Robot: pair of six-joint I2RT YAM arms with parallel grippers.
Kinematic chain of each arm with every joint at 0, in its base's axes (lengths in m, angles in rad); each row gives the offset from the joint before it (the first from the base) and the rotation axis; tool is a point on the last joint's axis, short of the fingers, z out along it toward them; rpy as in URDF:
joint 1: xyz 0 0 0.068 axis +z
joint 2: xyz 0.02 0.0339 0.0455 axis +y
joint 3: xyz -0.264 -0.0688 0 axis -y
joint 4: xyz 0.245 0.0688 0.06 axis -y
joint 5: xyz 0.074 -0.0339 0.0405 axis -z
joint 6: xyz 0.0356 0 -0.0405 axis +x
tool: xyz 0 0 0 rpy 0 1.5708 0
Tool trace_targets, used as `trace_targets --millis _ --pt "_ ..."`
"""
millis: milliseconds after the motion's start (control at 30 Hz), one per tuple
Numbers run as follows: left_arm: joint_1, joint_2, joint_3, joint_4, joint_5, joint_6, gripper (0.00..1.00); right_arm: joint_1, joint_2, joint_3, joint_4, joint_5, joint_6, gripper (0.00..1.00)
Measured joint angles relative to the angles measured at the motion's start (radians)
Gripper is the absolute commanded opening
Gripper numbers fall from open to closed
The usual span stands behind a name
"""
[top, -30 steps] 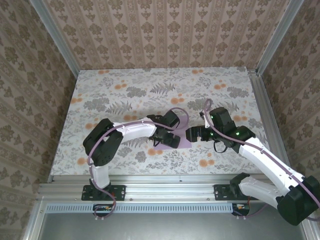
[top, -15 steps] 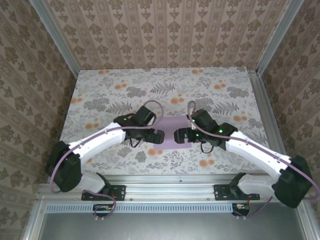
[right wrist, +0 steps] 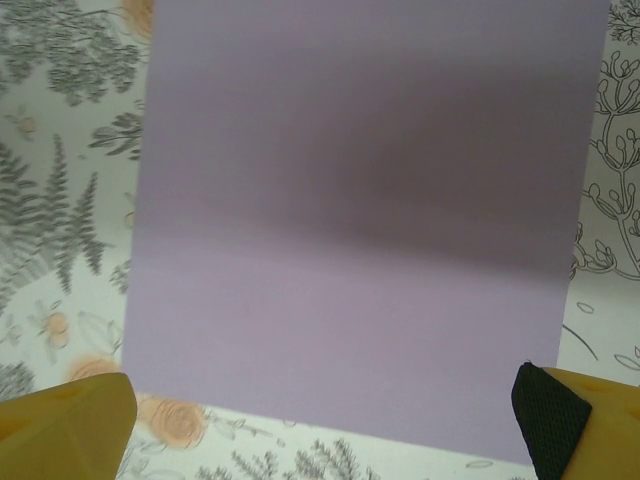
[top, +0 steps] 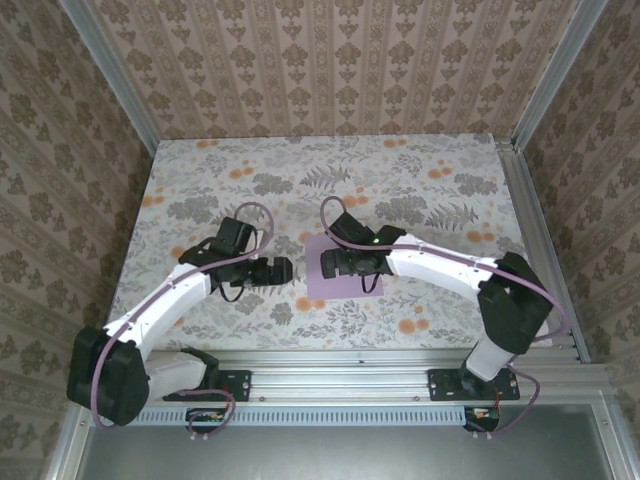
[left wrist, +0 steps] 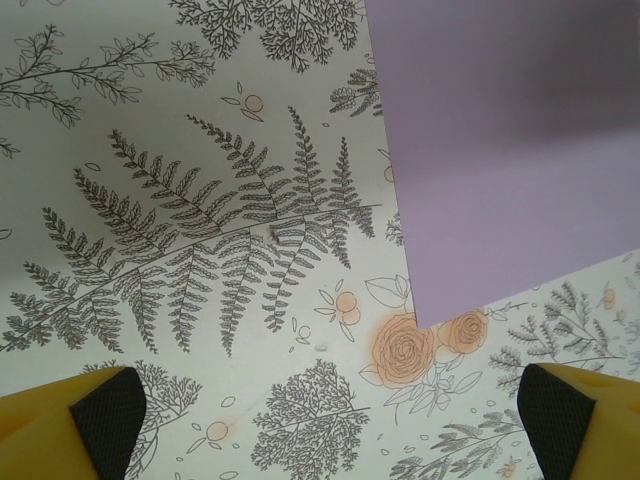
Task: Fold a paper plane with a square sheet of paper (pick it up from the middle)
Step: Fold the square sheet of paper in half at the center of the table.
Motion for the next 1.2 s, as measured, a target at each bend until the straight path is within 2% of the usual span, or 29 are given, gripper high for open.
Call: trace_targets --millis 200,467,1000,1200 --pt "0.093 0.006 -0.006 0.066 0.073 0.002 1.0 0.0 0.118 0.068 -0.019 0.029 0.017 1.0" --pt "0.132 0.048 -0.015 0.113 0.128 0.017 1.0 -0.002 0.234 0.136 -0.021 0.032 0.053 1.0" --pt "0.138 0.106 -0.04 0.169 0.16 0.018 1.0 -0.026 0.363 0.22 -0.026 0.048 0.085 1.0" --pt "0.138 0.108 -0.04 0.169 0.159 0.018 1.0 -0.031 0.375 0.22 -0.025 0.05 0.1 0.96"
